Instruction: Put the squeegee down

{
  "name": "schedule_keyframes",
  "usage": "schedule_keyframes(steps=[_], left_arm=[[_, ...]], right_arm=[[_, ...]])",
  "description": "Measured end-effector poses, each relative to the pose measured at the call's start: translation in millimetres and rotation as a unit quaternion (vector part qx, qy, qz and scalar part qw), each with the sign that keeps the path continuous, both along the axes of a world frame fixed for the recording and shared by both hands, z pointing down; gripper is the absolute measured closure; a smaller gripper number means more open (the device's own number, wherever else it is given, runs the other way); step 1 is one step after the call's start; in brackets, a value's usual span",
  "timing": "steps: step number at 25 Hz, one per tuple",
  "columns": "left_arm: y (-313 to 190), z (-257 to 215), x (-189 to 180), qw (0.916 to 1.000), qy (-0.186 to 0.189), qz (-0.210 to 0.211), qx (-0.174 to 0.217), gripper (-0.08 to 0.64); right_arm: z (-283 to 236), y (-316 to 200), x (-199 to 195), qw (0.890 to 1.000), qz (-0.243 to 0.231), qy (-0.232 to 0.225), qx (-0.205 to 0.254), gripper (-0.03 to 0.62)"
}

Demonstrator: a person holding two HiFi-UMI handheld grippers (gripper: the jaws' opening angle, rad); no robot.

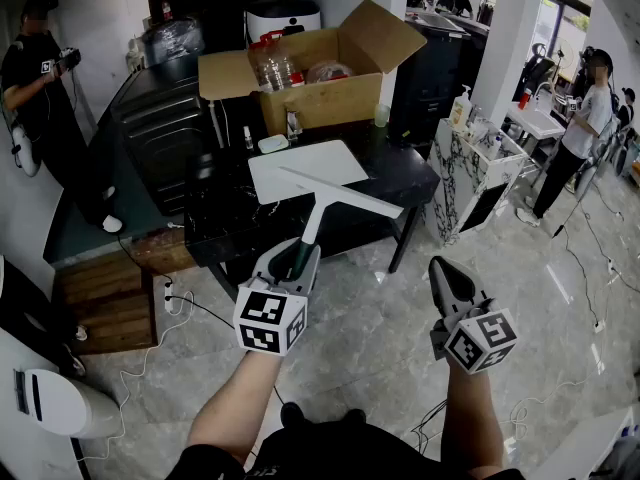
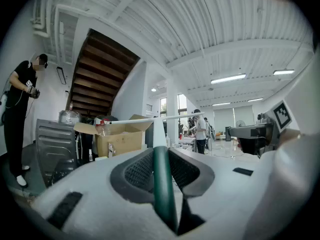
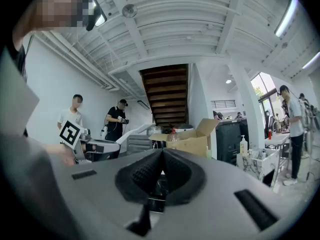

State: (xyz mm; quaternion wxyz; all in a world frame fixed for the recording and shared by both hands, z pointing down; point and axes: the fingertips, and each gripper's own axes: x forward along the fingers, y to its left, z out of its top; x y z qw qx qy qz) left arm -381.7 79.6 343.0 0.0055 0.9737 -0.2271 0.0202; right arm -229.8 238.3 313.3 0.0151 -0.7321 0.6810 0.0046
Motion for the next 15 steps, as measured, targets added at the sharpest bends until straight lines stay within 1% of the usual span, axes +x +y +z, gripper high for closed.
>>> schedule_keyframes(steps=[6,10,15], left_arm=[[4.9,2.1,3.5,1.0,-0.006,-0.001,-0.005,0.456],[17.3,4.3,10.1,0.9999,-0.01,0.001,-0.004,0.456],[40.0,3.9,25.3,0.9999,-0.016,0.0,0.003,0.456]], right_arm=[[-1.1,3.8,3.6,1.0,-0.004,-0.005,0.004,0.589],[-7.5,9.4,11.7,1.0,-0.004,-0.007,0.018,0.589],[-17.3,30.0,13.9,0.999,-0.035,0.001,0.038,0.588]])
